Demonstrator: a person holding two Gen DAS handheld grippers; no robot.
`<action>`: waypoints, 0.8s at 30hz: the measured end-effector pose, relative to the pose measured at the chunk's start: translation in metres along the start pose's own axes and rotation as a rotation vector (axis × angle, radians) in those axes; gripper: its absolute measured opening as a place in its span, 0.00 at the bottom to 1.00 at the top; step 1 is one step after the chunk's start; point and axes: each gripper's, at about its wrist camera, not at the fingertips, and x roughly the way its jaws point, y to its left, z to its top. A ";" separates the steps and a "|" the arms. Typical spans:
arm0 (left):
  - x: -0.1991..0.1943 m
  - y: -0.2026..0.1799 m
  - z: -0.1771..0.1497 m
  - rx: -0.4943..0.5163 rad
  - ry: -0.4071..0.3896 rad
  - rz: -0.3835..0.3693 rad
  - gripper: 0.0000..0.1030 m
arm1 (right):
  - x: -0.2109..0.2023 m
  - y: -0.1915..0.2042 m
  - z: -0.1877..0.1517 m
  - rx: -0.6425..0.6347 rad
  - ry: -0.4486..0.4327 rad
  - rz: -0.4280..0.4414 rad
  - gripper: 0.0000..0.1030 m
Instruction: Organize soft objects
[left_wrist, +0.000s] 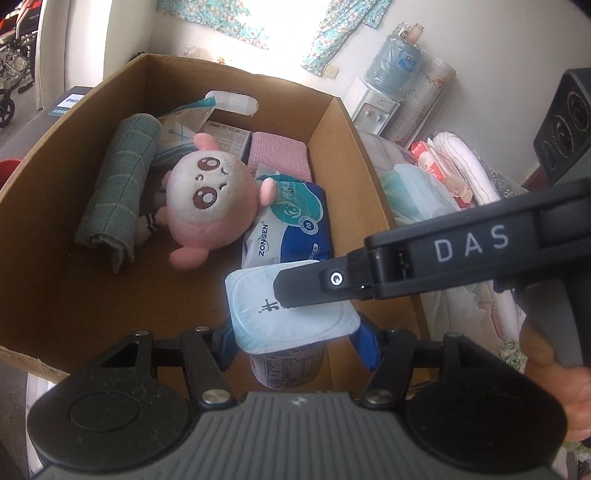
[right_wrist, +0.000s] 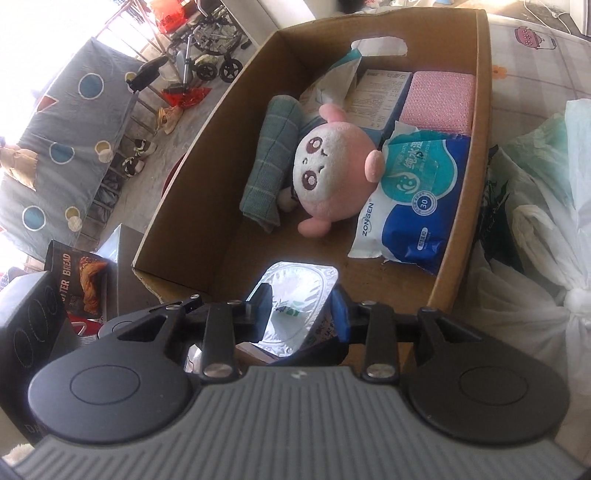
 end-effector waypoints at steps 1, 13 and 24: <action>0.004 0.001 0.000 0.000 0.010 -0.001 0.60 | 0.000 0.000 0.001 -0.003 0.004 -0.011 0.33; 0.005 0.000 0.006 0.015 0.009 -0.010 0.65 | -0.008 -0.008 0.003 0.002 -0.016 -0.022 0.41; 0.015 0.004 0.022 0.067 0.108 0.060 0.65 | -0.031 -0.020 -0.006 0.071 -0.105 0.054 0.46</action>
